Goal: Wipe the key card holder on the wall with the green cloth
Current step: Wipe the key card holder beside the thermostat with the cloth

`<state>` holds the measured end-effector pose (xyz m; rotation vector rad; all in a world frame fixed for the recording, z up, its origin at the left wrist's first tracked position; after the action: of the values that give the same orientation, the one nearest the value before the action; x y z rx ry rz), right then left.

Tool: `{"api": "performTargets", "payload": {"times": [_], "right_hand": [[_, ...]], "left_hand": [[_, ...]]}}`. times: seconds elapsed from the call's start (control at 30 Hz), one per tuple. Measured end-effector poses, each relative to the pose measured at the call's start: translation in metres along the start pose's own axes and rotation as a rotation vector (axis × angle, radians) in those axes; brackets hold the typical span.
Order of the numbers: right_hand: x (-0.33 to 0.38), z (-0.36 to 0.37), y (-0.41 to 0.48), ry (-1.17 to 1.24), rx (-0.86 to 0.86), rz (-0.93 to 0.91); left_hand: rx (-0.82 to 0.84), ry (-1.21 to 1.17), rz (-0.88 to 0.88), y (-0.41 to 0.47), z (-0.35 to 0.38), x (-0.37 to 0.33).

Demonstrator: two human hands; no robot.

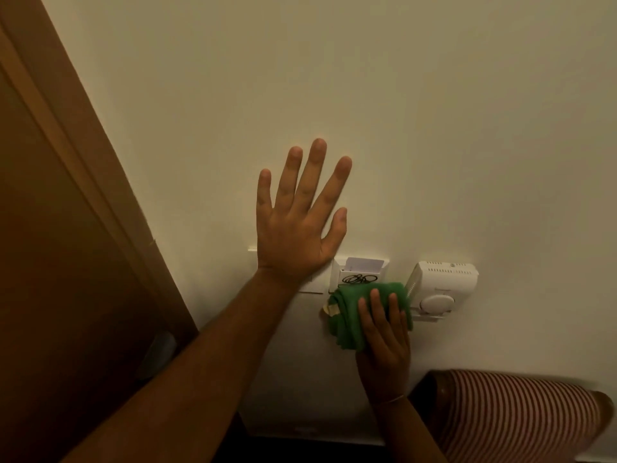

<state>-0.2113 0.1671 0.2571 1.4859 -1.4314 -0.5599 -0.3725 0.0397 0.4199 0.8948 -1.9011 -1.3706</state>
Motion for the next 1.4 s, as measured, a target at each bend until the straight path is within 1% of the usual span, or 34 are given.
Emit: {"api": "performTargets", "payload": {"times": [0.1, 0.17, 0.23, 0.3, 0.37, 0.47, 0.53, 0.6, 0.73, 0.83, 0.87, 0.9, 0.93, 1.0, 1.03, 1.1, 1.17, 1.3, 1.33, 1.4], "right_hand": [[0.016, 0.013, 0.001, 0.069, -0.023, 0.046], [0.024, 0.02, 0.0, 0.058, -0.026, 0.054], [0.031, 0.026, 0.0, 0.019, 0.016, 0.01], [0.035, 0.029, -0.001, -0.018, 0.098, -0.059], [0.03, 0.024, -0.002, -0.051, 0.117, -0.077], [0.014, 0.009, -0.006, -0.064, 0.024, 0.042], [0.011, 0.007, -0.006, -0.012, -0.048, 0.129], [0.02, 0.014, -0.001, 0.068, -0.078, 0.156], [0.044, 0.031, 0.009, 0.108, -0.036, 0.107], [0.044, 0.029, 0.007, 0.044, 0.054, -0.021], [0.037, 0.025, 0.006, 0.009, 0.058, -0.047], [0.03, 0.019, 0.005, -0.021, 0.034, -0.037], [0.023, 0.014, 0.004, -0.039, -0.009, 0.011], [0.014, 0.007, 0.004, -0.022, -0.084, 0.13], [0.015, 0.009, 0.005, 0.0, -0.105, 0.155], [0.026, 0.018, 0.009, 0.047, -0.12, 0.12], [0.039, 0.029, 0.016, 0.06, -0.085, 0.049], [0.035, 0.033, 0.021, -0.053, 0.015, -0.111], [0.028, 0.028, 0.019, -0.096, 0.009, -0.13], [0.014, 0.017, 0.015, -0.147, -0.052, -0.075]], "left_hand": [[-0.007, 0.006, -0.007, 0.0, 0.001, -0.001], [-0.025, 0.022, -0.012, 0.0, 0.0, -0.002], [-0.04, 0.038, -0.015, 0.0, -0.002, -0.003], [-0.052, 0.046, -0.014, 0.001, -0.004, -0.003], [-0.054, 0.048, -0.015, 0.002, -0.005, -0.003], [-0.05, 0.048, -0.009, 0.002, -0.005, -0.002], [-0.049, 0.045, -0.013, 0.002, -0.005, -0.002], [-0.05, 0.042, -0.019, 0.003, -0.004, -0.003], [-0.065, 0.056, -0.027, 0.002, -0.003, -0.004], [-0.084, 0.063, -0.038, 0.002, -0.002, -0.004], [-0.087, 0.061, -0.039, 0.002, -0.001, -0.004], [-0.089, 0.061, -0.037, 0.002, -0.001, -0.004], [-0.089, 0.061, -0.034, 0.002, -0.001, -0.003], [-0.079, 0.059, -0.032, 0.002, -0.001, -0.002], [-0.073, 0.056, -0.034, 0.002, -0.001, -0.002], [-0.065, 0.053, -0.036, 0.003, -0.002, -0.003], [-0.064, 0.055, -0.038, 0.003, -0.002, -0.004], [-0.07, 0.04, -0.048, 0.003, -0.003, -0.003], [-0.069, 0.039, -0.047, 0.003, -0.004, -0.003], [-0.064, 0.039, -0.036, 0.003, -0.005, -0.003]]}}
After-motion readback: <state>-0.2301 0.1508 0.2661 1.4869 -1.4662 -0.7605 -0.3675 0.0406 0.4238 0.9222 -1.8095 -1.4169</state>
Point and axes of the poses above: each hand's wrist, its own y-axis towards the middle knuckle, its own z-axis out of the palm, x = y × z, the point moved 1 cm from there along y, towards the middle knuckle, and after that the axes turned 7 degrees about y, right-handed, at the moved point
